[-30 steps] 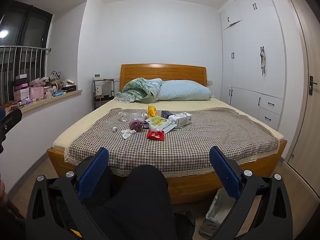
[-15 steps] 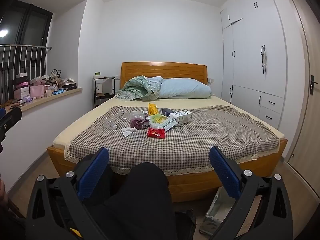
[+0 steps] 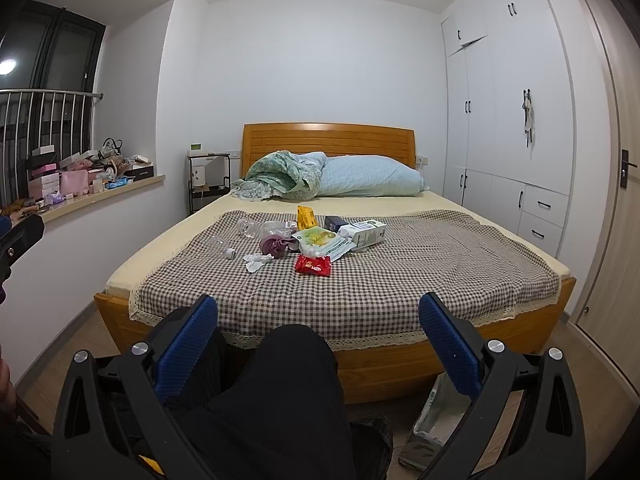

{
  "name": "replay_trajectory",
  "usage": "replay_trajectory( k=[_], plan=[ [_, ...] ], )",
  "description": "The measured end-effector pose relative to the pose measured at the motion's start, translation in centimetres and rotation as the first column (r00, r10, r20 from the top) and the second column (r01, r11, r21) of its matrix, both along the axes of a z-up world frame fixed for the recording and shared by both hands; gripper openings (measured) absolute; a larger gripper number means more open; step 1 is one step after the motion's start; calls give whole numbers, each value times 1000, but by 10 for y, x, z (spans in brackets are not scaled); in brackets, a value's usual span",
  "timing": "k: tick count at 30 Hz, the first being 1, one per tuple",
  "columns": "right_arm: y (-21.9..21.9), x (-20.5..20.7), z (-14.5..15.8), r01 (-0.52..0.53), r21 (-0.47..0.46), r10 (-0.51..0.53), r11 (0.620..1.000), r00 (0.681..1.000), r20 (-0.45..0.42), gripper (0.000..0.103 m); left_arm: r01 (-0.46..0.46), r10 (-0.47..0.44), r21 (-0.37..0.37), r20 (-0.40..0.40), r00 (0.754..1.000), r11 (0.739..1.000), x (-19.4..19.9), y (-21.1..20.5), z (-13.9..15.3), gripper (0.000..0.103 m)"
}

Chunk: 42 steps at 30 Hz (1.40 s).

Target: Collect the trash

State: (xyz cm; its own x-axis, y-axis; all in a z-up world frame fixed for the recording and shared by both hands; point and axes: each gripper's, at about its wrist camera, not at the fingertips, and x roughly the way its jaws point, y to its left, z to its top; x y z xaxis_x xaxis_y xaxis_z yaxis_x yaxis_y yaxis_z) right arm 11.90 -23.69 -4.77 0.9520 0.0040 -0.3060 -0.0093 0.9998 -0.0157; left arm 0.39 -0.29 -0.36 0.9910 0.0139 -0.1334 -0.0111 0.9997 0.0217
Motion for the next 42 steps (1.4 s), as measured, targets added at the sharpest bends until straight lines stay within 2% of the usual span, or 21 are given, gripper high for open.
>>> replay_trajectory(
  k=[42],
  plan=[
    [0, 4, -3, -7, -5, 7, 1000, 1000, -29, 96, 5, -5, 4, -3, 1000, 1000, 1, 0, -5, 96]
  ],
)
